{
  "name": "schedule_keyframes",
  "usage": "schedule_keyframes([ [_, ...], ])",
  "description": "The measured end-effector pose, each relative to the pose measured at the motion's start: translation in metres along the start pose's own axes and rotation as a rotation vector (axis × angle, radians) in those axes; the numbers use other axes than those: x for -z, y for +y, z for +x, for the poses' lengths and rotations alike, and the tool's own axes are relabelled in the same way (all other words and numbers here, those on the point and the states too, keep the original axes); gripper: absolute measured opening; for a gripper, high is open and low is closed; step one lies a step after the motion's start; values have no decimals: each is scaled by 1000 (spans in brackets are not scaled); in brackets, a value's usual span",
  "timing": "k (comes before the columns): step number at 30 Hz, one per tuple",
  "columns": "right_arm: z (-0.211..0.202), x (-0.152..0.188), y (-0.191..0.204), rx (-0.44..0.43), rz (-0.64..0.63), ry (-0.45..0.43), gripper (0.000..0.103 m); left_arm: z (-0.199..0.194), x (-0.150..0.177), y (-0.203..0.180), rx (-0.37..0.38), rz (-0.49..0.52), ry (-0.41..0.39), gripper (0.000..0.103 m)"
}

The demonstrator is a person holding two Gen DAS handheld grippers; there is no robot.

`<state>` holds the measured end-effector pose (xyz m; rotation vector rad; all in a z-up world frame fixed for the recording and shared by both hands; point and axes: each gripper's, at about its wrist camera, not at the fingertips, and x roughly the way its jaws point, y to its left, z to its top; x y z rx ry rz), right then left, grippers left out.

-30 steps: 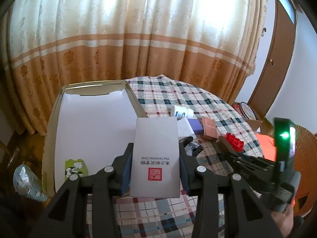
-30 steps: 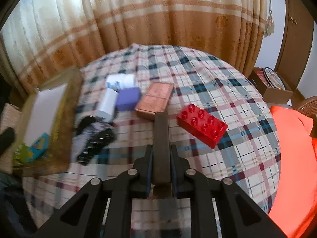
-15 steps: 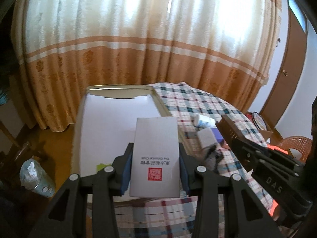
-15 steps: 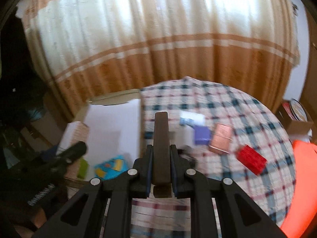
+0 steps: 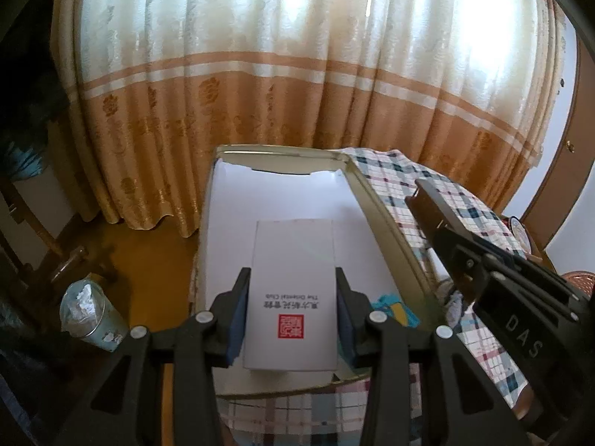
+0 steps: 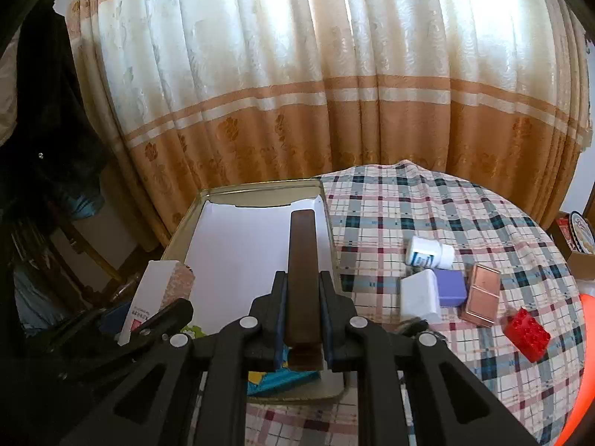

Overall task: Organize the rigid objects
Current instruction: 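Carry the white box and brown bar into the box and release them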

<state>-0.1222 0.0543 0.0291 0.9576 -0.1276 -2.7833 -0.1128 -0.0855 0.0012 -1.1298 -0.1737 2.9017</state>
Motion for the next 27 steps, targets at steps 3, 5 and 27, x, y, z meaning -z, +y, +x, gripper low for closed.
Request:
schedule_keyframes([
  [3,7,-1,4,8,-2,9,18,3,-1,4,-14,-8,5,40],
  [5,12,-1,6,10,-7,18,18,6,-2,7,-22,-13,9,40],
  [27,58,-1,11,23,-37,93,18,32,-7,5,-108,22,55,40],
])
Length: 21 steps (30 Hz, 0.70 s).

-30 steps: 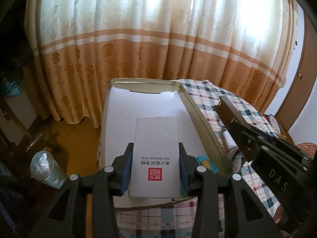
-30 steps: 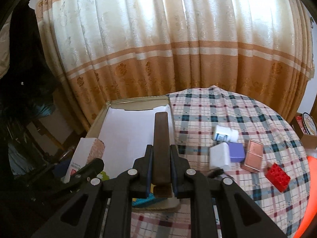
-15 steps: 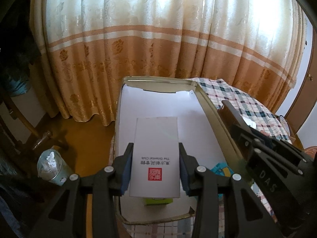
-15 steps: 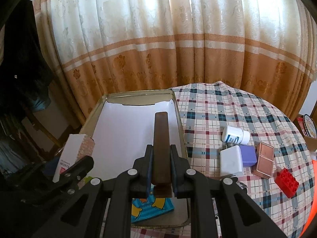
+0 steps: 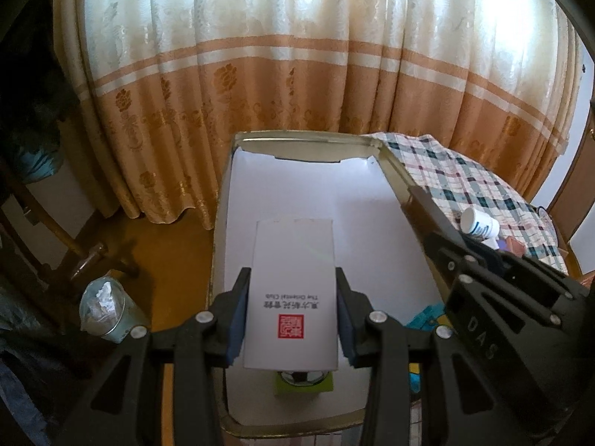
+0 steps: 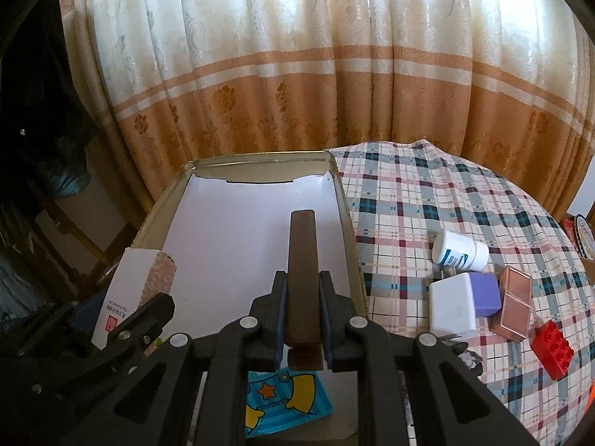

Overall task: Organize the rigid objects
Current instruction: 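Carry the white box and brown bar into the box and release them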

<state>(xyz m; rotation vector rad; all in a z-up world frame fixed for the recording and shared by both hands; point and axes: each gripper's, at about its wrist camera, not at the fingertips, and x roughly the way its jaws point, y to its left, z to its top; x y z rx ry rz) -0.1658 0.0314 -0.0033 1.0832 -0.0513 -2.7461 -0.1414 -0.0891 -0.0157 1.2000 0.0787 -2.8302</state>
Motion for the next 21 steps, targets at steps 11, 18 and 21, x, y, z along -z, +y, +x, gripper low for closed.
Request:
schedule_keyframes([
  [11,8,6,-8,-102,35,37,43,6,3,0,-60,3,26,42],
  [18,-23,8,-30,-106,92,-90,67,-8,4,-8,-35,-28,-21,101],
  [21,-37,10,-39,-77,107,-147,69,-17,5,-16,-52,-8,-71,102],
])
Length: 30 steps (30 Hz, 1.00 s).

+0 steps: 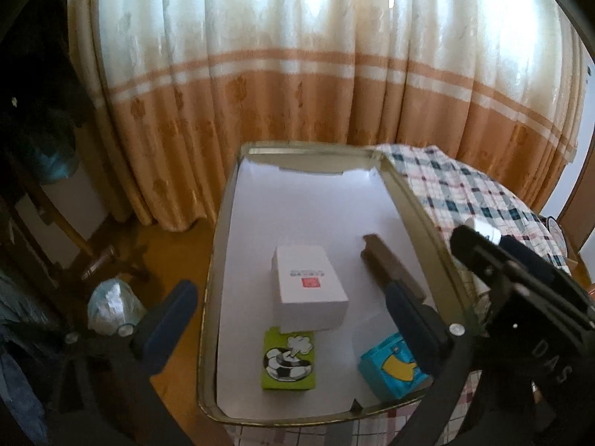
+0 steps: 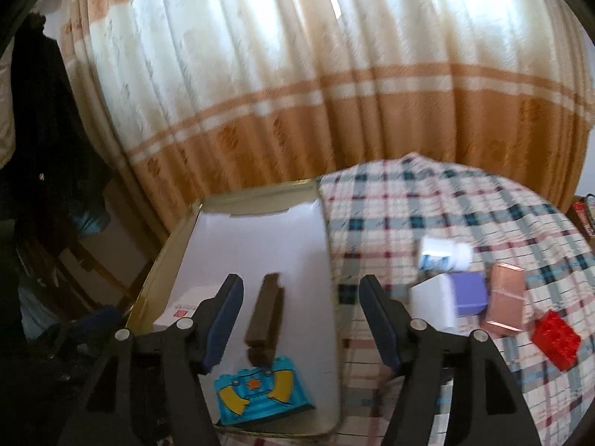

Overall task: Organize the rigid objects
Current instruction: 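Carry the white box and brown bar into the box and release them, then move the right gripper to the red Lego brick and grasp it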

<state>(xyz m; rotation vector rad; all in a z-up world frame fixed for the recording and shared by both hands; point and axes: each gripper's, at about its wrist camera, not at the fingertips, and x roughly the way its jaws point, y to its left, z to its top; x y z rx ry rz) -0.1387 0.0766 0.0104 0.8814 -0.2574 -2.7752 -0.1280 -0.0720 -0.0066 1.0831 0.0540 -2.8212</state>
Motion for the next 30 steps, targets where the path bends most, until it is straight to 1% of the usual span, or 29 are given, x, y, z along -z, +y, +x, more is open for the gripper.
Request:
schedule_keyframes([
  [3,-14,2,-8,45,5,-53,75,-4,0,-8,12,22,-16,102],
  [7,-23,6,-25,104,32,-84,75,-7,4,-21,35,30,-26,102],
  [14,-43,16,-53,208,43,-139,75,-12,12,-47,44,65,-58,102],
  [19,-51,21,-68,274,39,-164,75,-17,20,-63,17,86,-103,102],
  [21,-53,24,-72,289,37,-173,75,-21,23,-67,5,83,-133,101],
  [23,-54,27,-77,307,30,-177,75,-22,24,-71,9,86,-149,101],
  [28,-58,34,-86,347,15,-185,75,-18,28,-82,23,93,-135,100],
  [30,-62,34,-91,342,28,-191,75,-18,30,-88,24,101,-144,100],
])
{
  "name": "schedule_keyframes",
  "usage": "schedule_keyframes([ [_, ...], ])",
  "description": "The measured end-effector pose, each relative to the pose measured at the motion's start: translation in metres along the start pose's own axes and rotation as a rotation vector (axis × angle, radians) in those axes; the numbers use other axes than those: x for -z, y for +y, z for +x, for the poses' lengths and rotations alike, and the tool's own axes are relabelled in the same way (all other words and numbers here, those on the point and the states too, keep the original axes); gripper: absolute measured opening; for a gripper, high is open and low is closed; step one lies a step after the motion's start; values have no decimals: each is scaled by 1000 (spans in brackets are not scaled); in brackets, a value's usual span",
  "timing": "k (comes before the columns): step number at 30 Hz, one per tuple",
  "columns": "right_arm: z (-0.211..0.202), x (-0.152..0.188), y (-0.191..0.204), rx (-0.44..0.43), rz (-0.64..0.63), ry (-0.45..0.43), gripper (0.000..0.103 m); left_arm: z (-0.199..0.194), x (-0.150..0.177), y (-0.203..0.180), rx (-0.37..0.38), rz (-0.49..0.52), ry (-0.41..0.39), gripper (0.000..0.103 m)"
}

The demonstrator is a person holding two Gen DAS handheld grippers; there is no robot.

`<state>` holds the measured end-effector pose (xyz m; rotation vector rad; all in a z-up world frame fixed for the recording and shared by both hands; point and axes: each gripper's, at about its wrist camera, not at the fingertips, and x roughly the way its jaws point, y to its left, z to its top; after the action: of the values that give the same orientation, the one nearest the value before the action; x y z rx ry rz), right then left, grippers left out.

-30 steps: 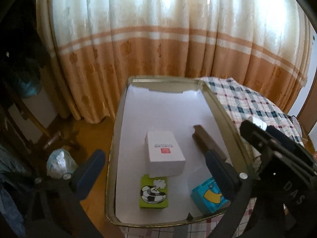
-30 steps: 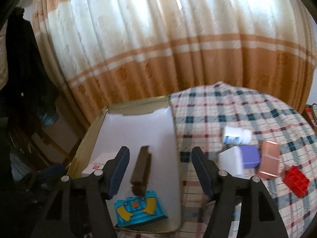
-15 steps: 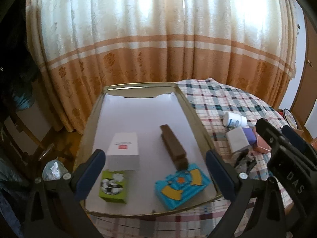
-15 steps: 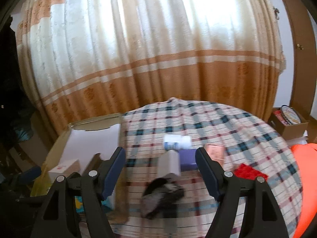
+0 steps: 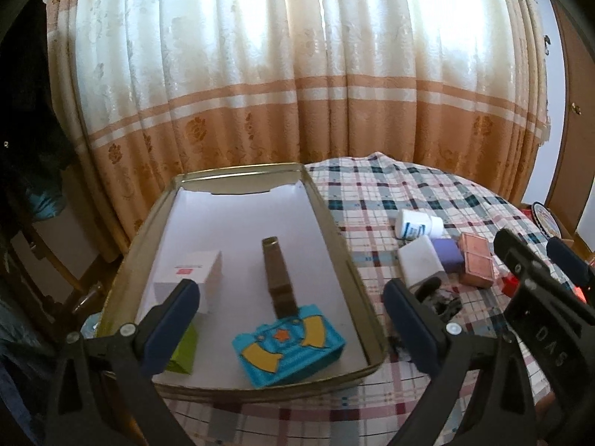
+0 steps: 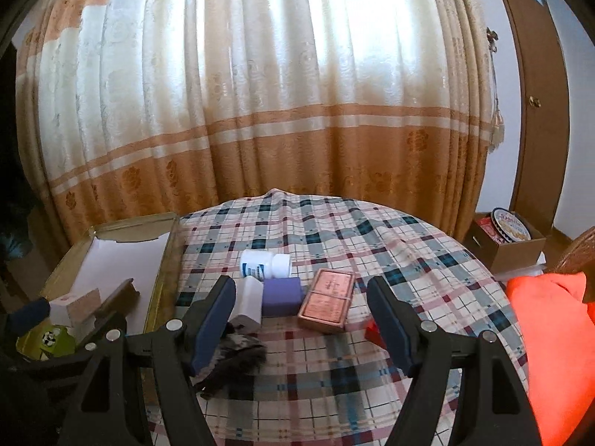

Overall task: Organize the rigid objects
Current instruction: 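Move the right gripper to the red Lego brick and grasp it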

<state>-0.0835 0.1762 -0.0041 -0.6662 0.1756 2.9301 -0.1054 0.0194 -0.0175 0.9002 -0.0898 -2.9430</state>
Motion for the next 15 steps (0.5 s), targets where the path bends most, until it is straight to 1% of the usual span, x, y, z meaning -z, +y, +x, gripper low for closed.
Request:
schedule_keyframes([
  [4,-5,0,-5,22,-31,-22,75,-1,1,-13,3,32,-10,100],
  [7,-8,0,-13,47,-38,-32,75,-2,1,-19,15,33,-15,100],
  [10,-11,0,-25,58,-16,-35,75,-3,1,-26,34,34,-12,100],
  [12,-12,1,-34,80,-8,-38,75,-3,2,-32,54,38,-6,100],
  [15,-14,0,-52,79,54,-35,75,-4,5,-43,82,51,9,100],
])
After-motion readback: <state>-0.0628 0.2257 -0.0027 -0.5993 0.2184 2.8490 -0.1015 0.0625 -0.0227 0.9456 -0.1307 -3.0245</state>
